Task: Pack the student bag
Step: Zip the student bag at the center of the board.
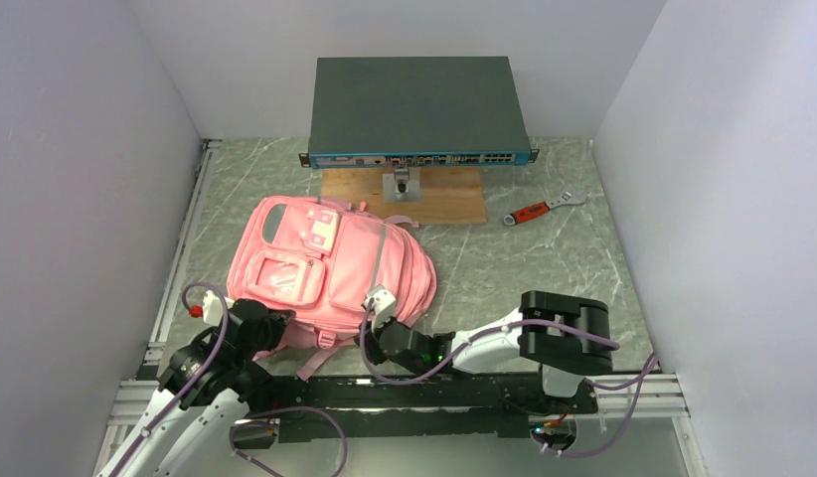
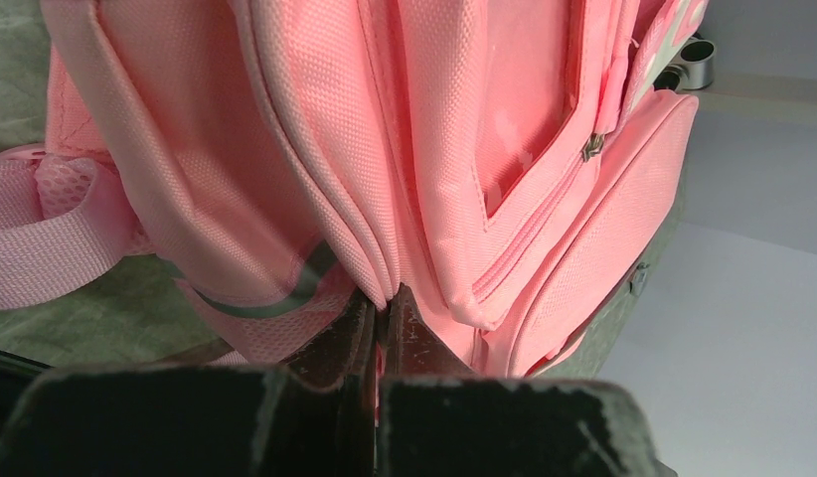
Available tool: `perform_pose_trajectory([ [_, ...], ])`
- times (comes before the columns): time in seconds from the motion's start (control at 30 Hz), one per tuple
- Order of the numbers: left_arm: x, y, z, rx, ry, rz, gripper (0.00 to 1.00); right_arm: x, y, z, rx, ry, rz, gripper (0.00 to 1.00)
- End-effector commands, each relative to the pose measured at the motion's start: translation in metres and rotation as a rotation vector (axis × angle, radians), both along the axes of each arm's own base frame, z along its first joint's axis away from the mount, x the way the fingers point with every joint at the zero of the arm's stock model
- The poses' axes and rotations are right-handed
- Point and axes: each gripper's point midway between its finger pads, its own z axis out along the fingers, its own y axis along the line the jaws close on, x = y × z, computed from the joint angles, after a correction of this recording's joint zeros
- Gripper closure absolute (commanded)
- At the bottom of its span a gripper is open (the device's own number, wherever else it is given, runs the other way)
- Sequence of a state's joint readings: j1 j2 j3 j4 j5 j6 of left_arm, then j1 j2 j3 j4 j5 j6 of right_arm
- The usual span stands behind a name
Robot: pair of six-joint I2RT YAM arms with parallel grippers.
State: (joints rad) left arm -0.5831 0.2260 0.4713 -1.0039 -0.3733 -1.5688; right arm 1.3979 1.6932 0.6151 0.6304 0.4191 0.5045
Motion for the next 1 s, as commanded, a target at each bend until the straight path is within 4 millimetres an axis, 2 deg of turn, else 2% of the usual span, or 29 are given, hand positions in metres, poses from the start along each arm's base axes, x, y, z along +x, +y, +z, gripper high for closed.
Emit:
perform_pose_trajectory([
  [0.0,-0.011,-0.016,0.003,-0.066,0.036,-0.075,1.0,0.012,0.016,0.026,0.04,-0.065,-0.045,0.75],
  [0.27,-0.011,-0.013,0.005,-0.051,0.032,-0.069,1.0,0.006,0.019,0.011,-0.138,-0.158,-0.084,0.7],
  [0.47,-0.012,-0.01,0.006,-0.047,0.029,-0.061,1.0,0.013,0.012,0.0,-0.244,-0.199,-0.163,0.77],
  [0.57,-0.012,-0.008,0.006,-0.037,0.029,-0.057,1.0,0.016,0.01,-0.007,-0.282,-0.196,-0.193,0.75],
  [0.6,-0.012,-0.007,0.006,-0.029,0.028,-0.055,1.0,0.016,0.01,-0.009,-0.288,-0.194,-0.196,0.77],
  [0.67,-0.011,-0.005,0.005,-0.014,0.027,-0.047,1.0,0.018,0.007,-0.01,-0.3,-0.197,-0.22,1.0],
  [0.8,-0.008,0.01,0.002,0.072,0.023,-0.017,1.0,0.022,-0.007,-0.002,-0.296,-0.196,-0.278,1.0],
  [0.97,-0.002,0.045,0.004,0.273,0.004,0.067,1.0,0.008,-0.034,0.004,-0.297,-0.188,-0.239,1.0],
])
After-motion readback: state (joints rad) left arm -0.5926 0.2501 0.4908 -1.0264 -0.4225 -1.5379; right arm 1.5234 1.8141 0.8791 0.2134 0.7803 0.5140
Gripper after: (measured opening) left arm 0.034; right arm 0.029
